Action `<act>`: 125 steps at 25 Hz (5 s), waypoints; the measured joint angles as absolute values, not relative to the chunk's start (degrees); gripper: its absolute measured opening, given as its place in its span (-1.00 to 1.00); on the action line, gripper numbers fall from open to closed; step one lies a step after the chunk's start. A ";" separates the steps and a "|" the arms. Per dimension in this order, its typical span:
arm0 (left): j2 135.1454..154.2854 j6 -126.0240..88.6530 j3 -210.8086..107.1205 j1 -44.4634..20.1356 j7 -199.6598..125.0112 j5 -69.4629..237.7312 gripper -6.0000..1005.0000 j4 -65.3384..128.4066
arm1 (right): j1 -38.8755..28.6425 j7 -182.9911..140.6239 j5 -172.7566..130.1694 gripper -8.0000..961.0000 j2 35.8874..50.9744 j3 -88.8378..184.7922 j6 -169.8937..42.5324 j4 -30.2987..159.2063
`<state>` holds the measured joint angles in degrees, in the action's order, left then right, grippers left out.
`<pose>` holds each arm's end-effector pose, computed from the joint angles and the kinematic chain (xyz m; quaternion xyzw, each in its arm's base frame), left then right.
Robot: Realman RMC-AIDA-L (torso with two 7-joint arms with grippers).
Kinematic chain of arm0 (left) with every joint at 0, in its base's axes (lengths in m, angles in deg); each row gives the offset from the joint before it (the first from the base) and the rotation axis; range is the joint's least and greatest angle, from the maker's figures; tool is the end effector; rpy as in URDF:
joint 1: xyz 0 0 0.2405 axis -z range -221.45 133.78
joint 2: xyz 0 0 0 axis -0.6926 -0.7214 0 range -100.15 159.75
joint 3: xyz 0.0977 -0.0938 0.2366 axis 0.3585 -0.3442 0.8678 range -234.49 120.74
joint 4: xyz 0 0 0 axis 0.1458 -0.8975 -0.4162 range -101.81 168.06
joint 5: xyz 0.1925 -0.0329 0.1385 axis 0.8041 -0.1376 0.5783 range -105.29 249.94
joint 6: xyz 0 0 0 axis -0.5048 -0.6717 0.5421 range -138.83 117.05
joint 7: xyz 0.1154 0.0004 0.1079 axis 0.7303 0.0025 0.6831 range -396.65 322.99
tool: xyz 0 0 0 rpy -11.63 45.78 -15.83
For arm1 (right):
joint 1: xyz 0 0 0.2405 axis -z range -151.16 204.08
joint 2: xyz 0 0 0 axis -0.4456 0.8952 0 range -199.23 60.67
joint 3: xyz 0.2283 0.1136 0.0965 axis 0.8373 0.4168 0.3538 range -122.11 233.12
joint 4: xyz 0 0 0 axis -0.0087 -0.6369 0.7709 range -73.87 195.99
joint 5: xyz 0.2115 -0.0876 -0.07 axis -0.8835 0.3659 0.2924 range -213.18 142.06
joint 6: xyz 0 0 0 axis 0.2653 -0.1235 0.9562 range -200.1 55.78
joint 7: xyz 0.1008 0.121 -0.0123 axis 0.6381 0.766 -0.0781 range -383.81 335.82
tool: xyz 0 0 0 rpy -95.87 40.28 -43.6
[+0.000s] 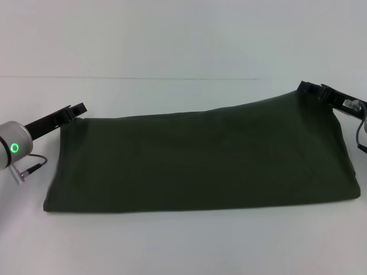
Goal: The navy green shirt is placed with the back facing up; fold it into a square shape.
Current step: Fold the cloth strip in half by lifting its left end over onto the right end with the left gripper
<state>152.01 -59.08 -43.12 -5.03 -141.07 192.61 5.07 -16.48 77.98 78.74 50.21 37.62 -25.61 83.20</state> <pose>-0.3547 0.4455 -0.0122 -0.6745 -0.5667 -0.2845 0.3781 0.3228 0.4730 -0.0166 -0.6941 0.5463 0.3018 0.3587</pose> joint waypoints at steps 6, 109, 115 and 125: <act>152.66 -57.04 -43.29 -6.38 -140.14 189.18 -0.37 5.14 | -14.03 77.18 72.52 -0.06 50.23 37.72 -24.77 83.31; 141.85 -80.81 -31.02 -8.57 -174.90 213.87 0.72 -2.33 | -12.43 57.58 85.81 0.80 50.73 13.23 3.62 98.26; 142.33 -79.42 -30.89 -8.59 -174.90 214.10 0.72 -1.87 | -12.64 57.51 85.80 0.80 50.77 13.23 3.33 98.21; 142.57 -77.60 -30.60 -8.42 -174.67 213.70 0.72 -1.59 | -12.74 57.61 85.81 0.80 50.77 13.23 3.32 98.02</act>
<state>142.57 -77.60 -30.60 -8.42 -174.67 213.70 -1.59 -12.74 57.61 85.81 50.77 13.23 3.32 98.02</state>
